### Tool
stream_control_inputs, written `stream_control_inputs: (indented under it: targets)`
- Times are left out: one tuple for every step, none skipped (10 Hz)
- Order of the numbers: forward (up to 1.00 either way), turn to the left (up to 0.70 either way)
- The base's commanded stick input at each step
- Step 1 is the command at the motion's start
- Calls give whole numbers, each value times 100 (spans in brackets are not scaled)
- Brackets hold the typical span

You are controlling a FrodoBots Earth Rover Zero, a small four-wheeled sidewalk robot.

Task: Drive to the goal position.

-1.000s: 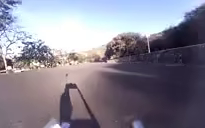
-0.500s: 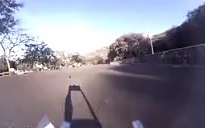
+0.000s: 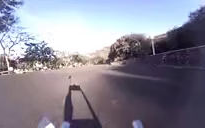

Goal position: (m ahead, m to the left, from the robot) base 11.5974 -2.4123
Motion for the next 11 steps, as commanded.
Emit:
stream_control_inputs:
  targets:
    - [50,0]
    - [50,0]
    - [50,0]
    - [50,0]
    - [50,0]
    - [50,0]
    - [50,0]
    - [50,0]
    - [50,0]
    - [50,0]
    - [50,0]
